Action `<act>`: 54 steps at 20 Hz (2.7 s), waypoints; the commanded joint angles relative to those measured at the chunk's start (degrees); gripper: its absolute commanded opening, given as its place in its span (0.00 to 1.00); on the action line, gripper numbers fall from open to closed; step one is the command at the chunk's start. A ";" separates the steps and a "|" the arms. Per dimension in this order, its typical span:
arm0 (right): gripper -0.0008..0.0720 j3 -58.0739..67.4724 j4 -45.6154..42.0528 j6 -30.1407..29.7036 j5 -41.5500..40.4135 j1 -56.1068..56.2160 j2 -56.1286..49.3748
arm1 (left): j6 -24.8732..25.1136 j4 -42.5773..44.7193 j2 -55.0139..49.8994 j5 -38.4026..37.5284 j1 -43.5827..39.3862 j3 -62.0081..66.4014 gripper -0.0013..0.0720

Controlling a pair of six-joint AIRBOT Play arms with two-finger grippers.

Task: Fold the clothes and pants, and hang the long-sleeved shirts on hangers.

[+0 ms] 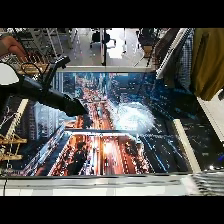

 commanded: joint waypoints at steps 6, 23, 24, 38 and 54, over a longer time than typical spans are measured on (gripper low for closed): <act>0.07 0.24 16.57 0.20 -13.38 -33.94 -9.77 | 0.48 -0.04 0.04 -1.22 0.48 0.00 0.76; 0.07 0.24 42.91 -14.14 -36.54 -41.70 -7.34 | 0.42 -0.02 0.02 -8.41 0.48 0.00 0.76; 0.07 -0.07 42.88 -14.14 -36.24 -41.70 -7.98 | 0.44 -0.02 0.02 -8.50 0.48 0.00 0.76; 0.86 -3.26 44.37 -14.14 -20.44 -41.70 -8.11 | 0.42 -0.04 0.02 -8.44 0.48 0.00 0.76; 0.79 -14.01 90.55 -43.23 31.56 26.80 3.13 | -16.13 63.19 1.49 -7.41 1.73 0.02 0.66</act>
